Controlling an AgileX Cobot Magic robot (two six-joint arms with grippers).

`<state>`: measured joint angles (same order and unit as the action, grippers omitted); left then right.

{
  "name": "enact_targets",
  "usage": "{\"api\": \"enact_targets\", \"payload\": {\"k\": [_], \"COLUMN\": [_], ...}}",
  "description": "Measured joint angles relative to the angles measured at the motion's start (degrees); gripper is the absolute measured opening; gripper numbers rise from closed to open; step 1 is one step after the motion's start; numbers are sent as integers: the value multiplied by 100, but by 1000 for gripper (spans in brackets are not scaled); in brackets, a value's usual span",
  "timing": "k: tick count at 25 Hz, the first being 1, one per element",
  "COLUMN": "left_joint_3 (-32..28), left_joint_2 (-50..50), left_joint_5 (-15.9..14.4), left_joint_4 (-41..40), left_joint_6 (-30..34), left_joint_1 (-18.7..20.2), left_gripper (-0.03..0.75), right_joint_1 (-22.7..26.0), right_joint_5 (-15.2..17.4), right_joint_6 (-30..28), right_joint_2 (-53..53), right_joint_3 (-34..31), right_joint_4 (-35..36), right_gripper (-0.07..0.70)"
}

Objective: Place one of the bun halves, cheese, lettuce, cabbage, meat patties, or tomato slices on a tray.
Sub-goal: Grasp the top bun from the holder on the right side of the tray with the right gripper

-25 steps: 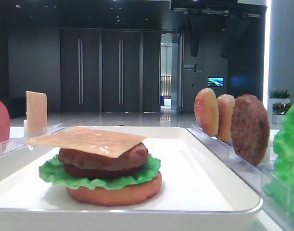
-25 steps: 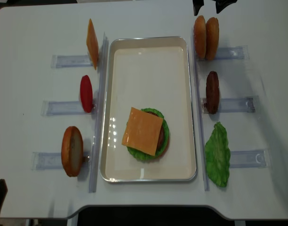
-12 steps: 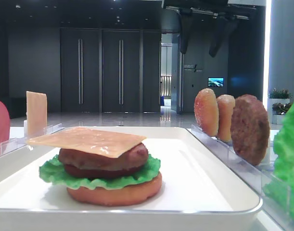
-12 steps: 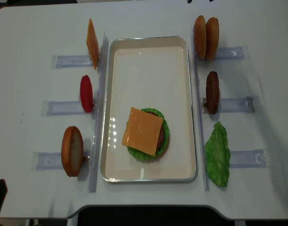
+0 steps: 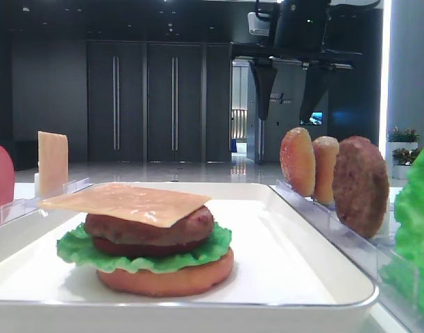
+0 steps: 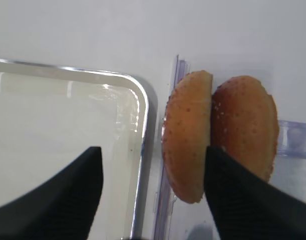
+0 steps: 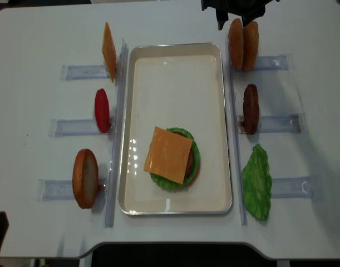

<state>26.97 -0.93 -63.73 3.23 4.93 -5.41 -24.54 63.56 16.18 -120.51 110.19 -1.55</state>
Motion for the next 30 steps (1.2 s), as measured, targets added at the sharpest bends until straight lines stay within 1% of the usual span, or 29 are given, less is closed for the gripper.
{"api": "enact_targets", "payload": {"k": [6, 17, 30], "left_joint_3": [0, 0, 0], "left_joint_2": [0, 0, 0], "left_joint_5": [0, 0, 0], "left_joint_4": [0, -4, -4], "left_joint_6": [0, 0, 0], "left_joint_1": [0, 0, 0], "left_gripper": [408, 408, 408], "right_joint_1": [0, 0, 0], "right_joint_5": [5, -10, -149], "right_joint_6": [-13, -13, -13], "right_joint_2": [-190, -201, -387], "right_joint_3": [0, 0, 0], "right_joint_4": [-93, -143, -290], "right_gripper": [423, 423, 423]}}
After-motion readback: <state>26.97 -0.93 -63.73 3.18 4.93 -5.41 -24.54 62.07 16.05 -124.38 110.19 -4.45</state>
